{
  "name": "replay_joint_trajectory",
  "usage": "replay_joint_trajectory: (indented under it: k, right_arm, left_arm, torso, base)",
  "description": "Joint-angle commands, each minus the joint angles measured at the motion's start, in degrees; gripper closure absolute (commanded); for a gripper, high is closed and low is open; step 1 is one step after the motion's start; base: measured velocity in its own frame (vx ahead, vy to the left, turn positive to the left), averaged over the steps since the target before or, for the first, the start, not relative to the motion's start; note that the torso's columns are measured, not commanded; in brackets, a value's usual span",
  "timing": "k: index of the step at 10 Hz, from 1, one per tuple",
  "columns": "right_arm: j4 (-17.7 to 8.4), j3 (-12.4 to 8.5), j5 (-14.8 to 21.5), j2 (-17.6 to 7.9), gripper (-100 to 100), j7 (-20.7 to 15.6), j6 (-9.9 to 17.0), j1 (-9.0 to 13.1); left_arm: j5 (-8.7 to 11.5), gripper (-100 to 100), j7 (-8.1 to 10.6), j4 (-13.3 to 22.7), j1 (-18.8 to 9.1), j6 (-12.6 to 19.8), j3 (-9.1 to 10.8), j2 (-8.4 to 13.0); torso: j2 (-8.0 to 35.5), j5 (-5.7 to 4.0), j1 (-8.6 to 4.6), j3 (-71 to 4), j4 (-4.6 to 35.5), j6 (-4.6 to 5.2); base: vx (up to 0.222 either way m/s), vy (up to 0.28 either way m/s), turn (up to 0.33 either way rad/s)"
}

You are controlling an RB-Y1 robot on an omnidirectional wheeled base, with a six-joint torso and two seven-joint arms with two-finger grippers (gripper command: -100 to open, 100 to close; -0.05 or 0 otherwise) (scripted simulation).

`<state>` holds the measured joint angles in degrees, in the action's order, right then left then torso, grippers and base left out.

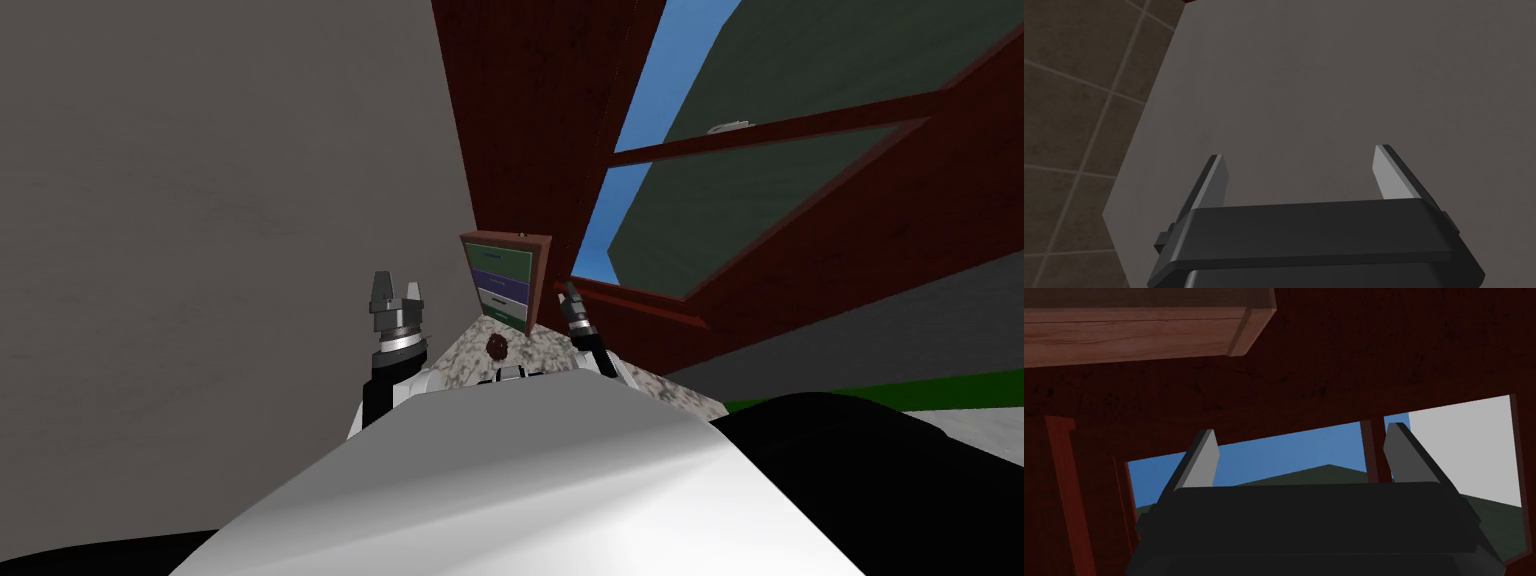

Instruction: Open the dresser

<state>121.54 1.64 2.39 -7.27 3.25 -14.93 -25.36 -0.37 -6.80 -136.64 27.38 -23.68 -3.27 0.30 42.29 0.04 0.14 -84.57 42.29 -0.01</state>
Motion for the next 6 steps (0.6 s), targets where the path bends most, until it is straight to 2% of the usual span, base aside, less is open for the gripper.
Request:
replay_joint_trajectory:
  k: [1,3,4,6]
  right_arm:
    - [-5.1,0.8,4.3,-2.5,-100,-1.2,4.8,0.9]
    - [-8.5,1.7,7.9,-3.7,-100,-2.3,8.9,1.7]
    - [-9.4,1.7,8.3,-3.7,-100,-2.3,8.9,1.7]
    - [-13.6,2.6,12.5,-4.6,-100,-3.5,12.5,2.5]
  left_arm:
    - [0.0,0,0.00,0.0,0.0,0.0,0.00,0.0]
    - [0.0,0,0.00,0.0,0.0,0.0,0.00,0.0]
    - [0.0,0,0.00,0.0,0.0,0.0,0.00,0.0]
    - [0.0,0,0.00,0.0,0.0,0.0,0.00,0.0]
  torso:
    - [0.0,-0.01,-0.05,0.0,0.0,0.01]
    - [0.0,-0.02,-0.10,0.0,0.0,0.01]
    - [-0.1,-0.02,-0.06,0.0,0.0,0.02]
    - [0.1,-0.08,-0.29,0.0,0.0,0.00]
  base:
    - [0.011,0.170,0.182]
    - [0.042,0.186,0.180]
    - [0.027,0.157,0.034]
    - [0.009,0.158,0.170]
